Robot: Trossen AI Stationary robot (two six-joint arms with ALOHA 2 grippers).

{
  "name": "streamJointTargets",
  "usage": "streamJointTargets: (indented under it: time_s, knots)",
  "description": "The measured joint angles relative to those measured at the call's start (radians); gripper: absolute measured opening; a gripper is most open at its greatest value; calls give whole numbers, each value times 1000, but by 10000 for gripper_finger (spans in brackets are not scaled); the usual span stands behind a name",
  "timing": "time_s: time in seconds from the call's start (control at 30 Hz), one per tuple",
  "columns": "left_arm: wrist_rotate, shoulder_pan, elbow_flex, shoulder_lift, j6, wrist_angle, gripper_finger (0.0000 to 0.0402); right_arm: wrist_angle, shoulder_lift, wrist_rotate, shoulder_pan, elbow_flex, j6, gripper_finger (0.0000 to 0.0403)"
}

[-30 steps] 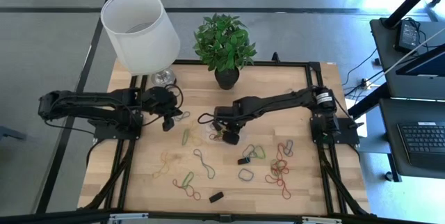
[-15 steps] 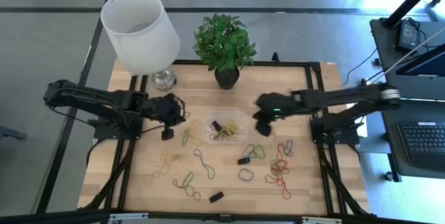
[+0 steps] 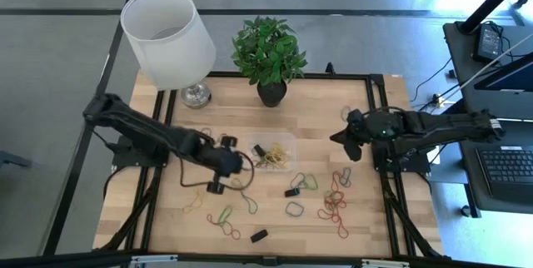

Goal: Pick and place rubber bands into bin
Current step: Put the blue rubber band into the transparent container

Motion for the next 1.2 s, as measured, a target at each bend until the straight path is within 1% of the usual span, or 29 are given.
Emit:
streamJointTargets:
  time_s: [0.13, 0.23, 0.47, 0.63, 0.8, 0.9, 1.07, 1.2]
  knots:
    - [36, -26, 48, 113, 0, 0, 16, -3, -25, 0, 0, -17, -51, 8]
    - [51, -38, 69, 189, 0, 3, 34, -7, -24, 1, 0, -21, -82, 6]
    - [63, -50, 72, 341, 0, 39, 85, -17, -20, 1, 0, -21, -109, 13]
    - [103, -50, 72, 422, 37, 94, 101, -47, -19, 1, 0, -21, -109, 7]
    - [84, -51, 76, 462, 92, 134, 99, -50, -19, 1, 0, -21, -116, 9]
    - [68, -52, 77, 479, 127, 131, 93, -51, -19, 1, 0, -21, -132, 14]
    - [69, -59, 76, 478, 150, 129, 64, -51, -19, 1, 0, -21, -132, 16]
    - [88, -65, 72, 461, 146, 122, 37, -50, -19, 1, 0, -21, -132, 16]
